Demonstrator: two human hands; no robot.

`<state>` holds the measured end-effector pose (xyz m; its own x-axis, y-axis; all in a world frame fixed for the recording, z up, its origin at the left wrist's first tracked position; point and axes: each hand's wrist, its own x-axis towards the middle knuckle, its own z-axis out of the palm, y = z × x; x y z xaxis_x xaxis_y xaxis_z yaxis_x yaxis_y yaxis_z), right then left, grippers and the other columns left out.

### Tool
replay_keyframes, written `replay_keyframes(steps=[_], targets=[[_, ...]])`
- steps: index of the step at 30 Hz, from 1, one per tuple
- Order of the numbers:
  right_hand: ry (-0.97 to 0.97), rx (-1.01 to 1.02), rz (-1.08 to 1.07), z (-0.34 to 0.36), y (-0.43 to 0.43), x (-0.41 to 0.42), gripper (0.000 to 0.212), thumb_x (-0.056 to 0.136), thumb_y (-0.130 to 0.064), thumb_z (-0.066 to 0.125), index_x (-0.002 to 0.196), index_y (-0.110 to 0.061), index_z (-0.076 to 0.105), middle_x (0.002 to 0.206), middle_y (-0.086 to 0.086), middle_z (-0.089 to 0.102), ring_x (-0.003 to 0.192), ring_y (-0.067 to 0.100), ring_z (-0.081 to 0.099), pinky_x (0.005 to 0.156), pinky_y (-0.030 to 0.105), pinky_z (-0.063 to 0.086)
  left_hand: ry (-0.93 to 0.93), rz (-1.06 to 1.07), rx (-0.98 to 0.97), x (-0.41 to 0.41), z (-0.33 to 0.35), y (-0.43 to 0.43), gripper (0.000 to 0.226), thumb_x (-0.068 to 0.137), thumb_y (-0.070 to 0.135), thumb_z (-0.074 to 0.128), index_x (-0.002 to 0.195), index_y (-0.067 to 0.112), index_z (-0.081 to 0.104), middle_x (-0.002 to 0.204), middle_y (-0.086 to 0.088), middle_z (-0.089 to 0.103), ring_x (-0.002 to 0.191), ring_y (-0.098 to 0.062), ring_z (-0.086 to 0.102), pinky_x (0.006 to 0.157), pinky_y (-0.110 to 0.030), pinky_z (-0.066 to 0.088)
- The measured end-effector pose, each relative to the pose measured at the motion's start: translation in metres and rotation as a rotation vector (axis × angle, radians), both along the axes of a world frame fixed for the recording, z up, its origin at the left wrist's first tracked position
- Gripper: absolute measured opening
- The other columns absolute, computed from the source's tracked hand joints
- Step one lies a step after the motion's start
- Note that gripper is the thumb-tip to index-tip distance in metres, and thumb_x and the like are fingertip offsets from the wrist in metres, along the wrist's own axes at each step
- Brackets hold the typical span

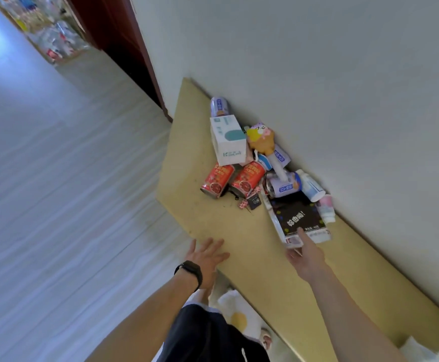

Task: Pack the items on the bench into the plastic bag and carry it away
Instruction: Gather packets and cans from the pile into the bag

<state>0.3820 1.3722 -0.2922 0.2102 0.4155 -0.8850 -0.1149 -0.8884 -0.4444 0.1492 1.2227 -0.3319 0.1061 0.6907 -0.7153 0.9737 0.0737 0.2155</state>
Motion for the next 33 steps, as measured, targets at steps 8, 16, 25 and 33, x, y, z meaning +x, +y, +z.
replay_keyframes(steps=[8,16,25,33], targets=[[-0.222,0.16,-0.199,0.005,0.009,-0.024,0.033,0.086,-0.001,0.07,0.114,-0.008,0.052,0.097,0.013,0.062,0.063,0.016,0.058,0.053,0.028,0.052,-0.178,0.831,0.266,-0.069,0.018,0.075,0.069,0.084,0.053,0.061,0.139,0.028,0.029,0.142,-0.004,0.037,0.124,-0.027,0.046,0.099,-0.043,0.045],[-0.36,0.257,-0.065,0.064,-0.047,-0.008,0.019,0.09,-0.012,0.069,0.101,-0.006,0.055,0.082,0.012,0.063,0.065,0.022,0.057,0.062,0.034,0.052,-0.34,0.971,0.157,-0.083,0.024,0.168,0.082,0.088,0.035,0.068,0.151,0.019,0.019,0.147,-0.017,0.038,0.128,-0.036,0.046,0.1,-0.043,0.042],[-0.459,0.262,0.054,0.075,-0.125,0.025,0.012,0.09,-0.019,0.068,0.092,-0.019,0.057,0.086,0.007,0.069,0.078,0.026,0.066,0.065,0.037,0.051,-0.335,1.059,0.057,-0.073,0.011,0.146,0.038,0.082,0.037,0.072,0.107,0.012,0.058,0.101,-0.011,0.066,0.083,-0.026,0.059,0.08,-0.041,0.054],[-0.436,0.191,0.17,0.066,-0.174,0.044,0.025,0.09,-0.028,0.066,0.088,-0.012,0.046,0.071,0.012,0.052,0.065,0.032,0.052,0.059,0.034,0.038,-0.586,1.647,-0.098,-0.035,0.005,0.065,0.05,0.083,0.041,0.072,0.12,0.012,0.055,0.115,-0.01,0.06,0.108,-0.028,0.059,0.084,-0.042,0.056]])
